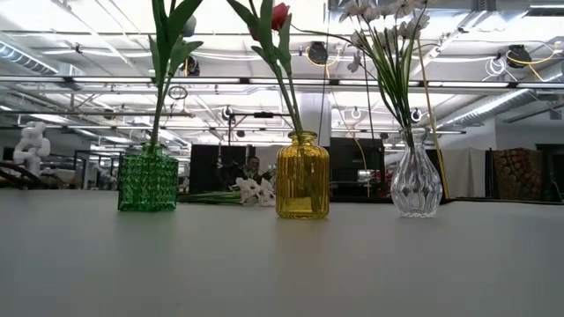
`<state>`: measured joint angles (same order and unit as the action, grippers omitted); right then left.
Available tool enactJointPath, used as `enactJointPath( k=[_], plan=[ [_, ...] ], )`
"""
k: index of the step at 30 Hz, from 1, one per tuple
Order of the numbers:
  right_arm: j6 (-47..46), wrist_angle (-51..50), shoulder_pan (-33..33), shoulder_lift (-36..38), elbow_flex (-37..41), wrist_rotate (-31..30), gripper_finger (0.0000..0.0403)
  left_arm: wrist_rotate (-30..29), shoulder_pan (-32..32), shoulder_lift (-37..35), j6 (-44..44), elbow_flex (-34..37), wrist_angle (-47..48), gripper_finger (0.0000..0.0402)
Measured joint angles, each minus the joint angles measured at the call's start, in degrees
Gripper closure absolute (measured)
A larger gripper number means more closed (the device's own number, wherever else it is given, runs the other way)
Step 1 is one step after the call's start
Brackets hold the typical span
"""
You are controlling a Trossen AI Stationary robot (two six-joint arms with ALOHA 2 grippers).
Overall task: Sort flowers into vase by color
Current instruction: Put the bottom white flowers into the transparent flower vase
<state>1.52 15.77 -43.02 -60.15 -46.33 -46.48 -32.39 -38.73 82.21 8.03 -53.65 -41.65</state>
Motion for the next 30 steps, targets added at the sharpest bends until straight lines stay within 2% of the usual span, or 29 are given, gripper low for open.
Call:
enactJointPath(
  k=[9, 12, 17, 27, 30],
  plan=[
    [5.60, 18.87, 2.34, -8.58, 0.00, 0.75, 0.0193, 9.19, 6.88, 1.81, -0.17, -2.84, 0.28, 0.0384],
    [4.28, 21.66, 4.13, -10.44, -0.25, 4.27, 0.0193, 9.86, 7.74, 3.67, -0.17, -4.17, -0.17, 0.0384],
    [3.50, 18.46, 5.39, -14.02, -5.18, 7.94, 0.0192, 9.87, 8.03, 7.50, -0.13, -6.29, 0.37, 0.0382],
    [3.80, 1.76, 5.42, -23.92, -20.09, 7.92, 0.0192, 9.84, 8.05, 10.14, 1.73, -8.50, -0.06, 0.0380],
    [4.00, 0.37, 5.42, -26.19, -23.11, 7.89, 0.0192, 9.82, 8.04, 10.16, 1.51, -8.50, 0.40, 0.0379]
  ],
)
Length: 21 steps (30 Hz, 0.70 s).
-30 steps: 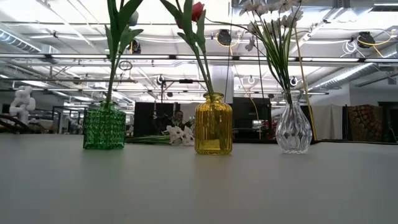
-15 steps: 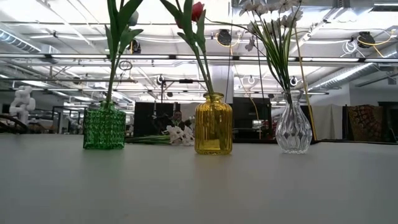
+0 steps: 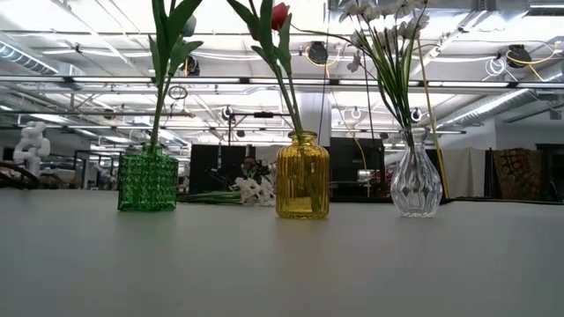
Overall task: Sort flowers into vase by color
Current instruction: Put the bottom white flowers into the transparent flower vase
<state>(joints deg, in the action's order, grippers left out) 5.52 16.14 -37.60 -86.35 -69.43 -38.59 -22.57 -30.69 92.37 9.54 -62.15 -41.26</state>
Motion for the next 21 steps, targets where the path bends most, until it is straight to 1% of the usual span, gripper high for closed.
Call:
enactJointPath(
  k=[6, 9, 12, 14, 17, 18, 19, 21],
  plan=[
    [0.85, 0.03, 0.38, -1.79, -1.83, -0.01, 0.0193, -0.02, 0.34, 0.57, -0.02, 0.00, 0.45, 0.0379],
    [-0.77, 0.51, 1.15, -1.71, -1.86, -0.09, 0.0205, -0.07, 0.72, 1.40, -0.03, 0.00, 0.14, 0.0379],
    [-0.95, 1.36, 1.29, -1.75, -1.86, -0.08, 0.0245, -0.15, 1.02, 1.91, 0.01, 0.00, 0.21, 0.0379],
    [-1.71, 1.66, 1.45, -1.72, -1.86, -0.03, 0.0289, -0.18, 1.40, 2.00, -0.20, 0.00, -0.39, 0.0373],
    [-1.58, 1.58, 1.53, -1.72, -1.86, -0.07, 0.0367, -0.58, 1.48, 2.04, -1.36, 0.00, -0.14, 0.0342],
    [-1.43, 1.53, 1.54, -1.72, -1.86, -0.11, 0.0383, -0.61, 1.42, 2.04, -1.56, 0.00, -0.12, 0.0325],
    [-1.33, 1.52, 1.46, -1.71, -1.86, -0.28, 0.0390, -0.70, 1.20, 1.88, -1.57, 0.00, -0.10, 0.0306],
    [-1.23, 0.33, 0.77, -1.04, -1.83, -0.97, 0.0387, -1.85, 0.35, 1.22, -1.60, 0.00, 0.05, 0.0262]
  ],
)
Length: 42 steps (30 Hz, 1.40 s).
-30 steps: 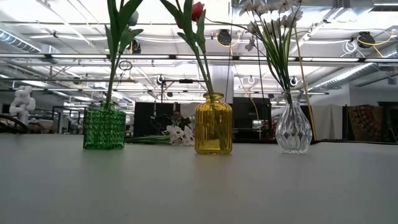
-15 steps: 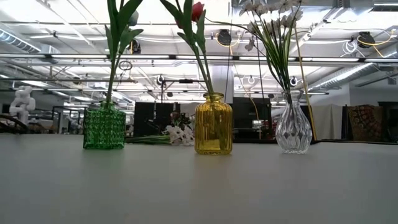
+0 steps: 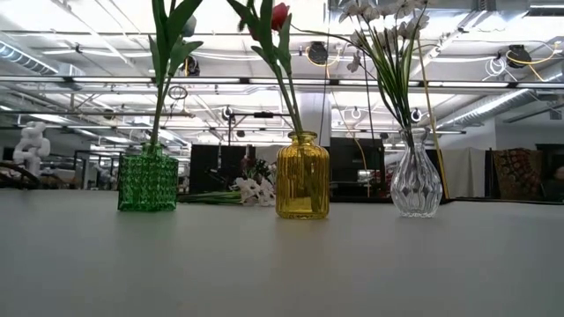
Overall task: Sort flowers into vase by color
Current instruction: Put the bottom white flowers into the transparent flower vase
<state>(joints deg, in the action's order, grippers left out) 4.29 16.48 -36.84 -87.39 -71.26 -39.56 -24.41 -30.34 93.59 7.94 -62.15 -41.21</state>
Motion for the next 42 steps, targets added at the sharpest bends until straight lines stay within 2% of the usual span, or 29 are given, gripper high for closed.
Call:
enactJointPath(
  k=[4, 8, 10, 14, 17, 20, 25, 35, 38, 42],
  plan=[
    [1.07, -3.88, -2.70, 3.50, 0.02, -4.77, 0.0395, -6.82, -2.89, -2.61, 1.41, 0.00, 1.66, 0.0175],
    [0.14, -12.04, -7.38, 8.65, 0.02, -13.22, 0.0397, -17.19, -7.12, -6.68, 7.85, 0.00, 5.05, 0.0118],
    [-2.12, -17.69, -10.14, 11.12, 0.02, -17.23, 0.0398, -24.24, -9.59, -8.87, 14.17, 0.00, 5.67, 0.0107],
    [-6.55, -26.77, -14.71, 14.92, 0.02, -24.65, 0.0400, -40.71, -13.92, -12.95, 33.11, 0.00, 5.60, 0.0103],
    [-9.52, -33.96, -16.57, 17.50, 0.02, -32.34, 0.0400, -48.69, -15.60, -14.39, 35.91, 0.00, 5.97, 0.0102],
    [-21.13, -47.57, -16.05, 19.73, 0.12, -35.50, 0.0400, -55.06, -16.42, -14.55, 35.93, 0.02, 6.51, 0.0102],
    [-40.27, -64.99, -14.08, 22.50, 3.51, -39.53, 0.0400, -56.88, -16.29, -14.50, 31.54, 0.05, 11.96, 0.0102],
    [-56.70, -66.09, -12.80, 27.30, 13.59, -44.37, 0.0401, -56.88, -16.18, -14.55, 30.91, 0.07, 12.87, 0.0102],
    [-57.14, -65.05, -12.77, 28.47, 13.79, -44.73, 0.0401, -56.88, -16.18, -14.55, 30.70, 0.07, 13.11, 0.0102],
    [-48.49, -58.93, -13.10, 29.97, 12.83, -44.87, 0.0401, -56.88, -16.18, -14.55, 29.97, 0.07, 13.53, 0.0102]
  ],
)
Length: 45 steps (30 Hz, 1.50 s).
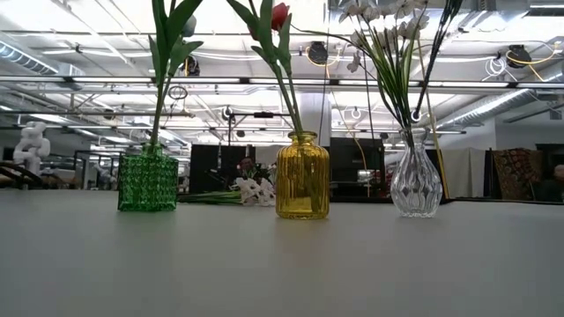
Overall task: Sort flowers into vase by color
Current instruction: Put the bottom white flowers into the transparent flower vase
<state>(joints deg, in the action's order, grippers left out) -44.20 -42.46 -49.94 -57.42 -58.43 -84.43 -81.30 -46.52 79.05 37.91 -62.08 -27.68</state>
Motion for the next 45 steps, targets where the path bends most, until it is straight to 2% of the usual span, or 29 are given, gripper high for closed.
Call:
enactJointPath(
  k=[2, 5, 15, 28, 41, 45],
  plan=[
    [4.11, 2.08, -0.01, 1.04, -0.15, -0.36, 0.0401, 0.00, 0.00, -0.02, -0.03, 0.00, -0.03, 0.0102],
    [4.47, 0.48, 0.16, 2.53, -0.20, -1.18, 0.0401, 0.02, 0.00, -0.02, -0.04, 0.00, -0.02, 0.0102],
    [-13.06, -14.94, 1.49, 1.05, -0.20, -1.46, 0.0401, 0.02, 0.00, -0.02, -0.07, 0.00, -0.04, 0.0102],
    [-21.21, -17.40, 5.26, -5.78, -0.20, -0.51, 0.0399, 0.02, 0.04, -0.02, -0.07, 0.00, -0.04, 0.0102],
    [-30.40, -19.78, 11.71, -10.03, -0.20, 6.63, 0.0397, 0.02, 0.04, -0.02, -0.07, 0.00, -0.04, 0.0102],
    [-31.67, -19.77, 13.40, -11.53, -0.20, 8.17, 0.0371, 0.02, 0.04, -0.02, -0.07, 0.00, -0.04, 0.0102]
  ],
)
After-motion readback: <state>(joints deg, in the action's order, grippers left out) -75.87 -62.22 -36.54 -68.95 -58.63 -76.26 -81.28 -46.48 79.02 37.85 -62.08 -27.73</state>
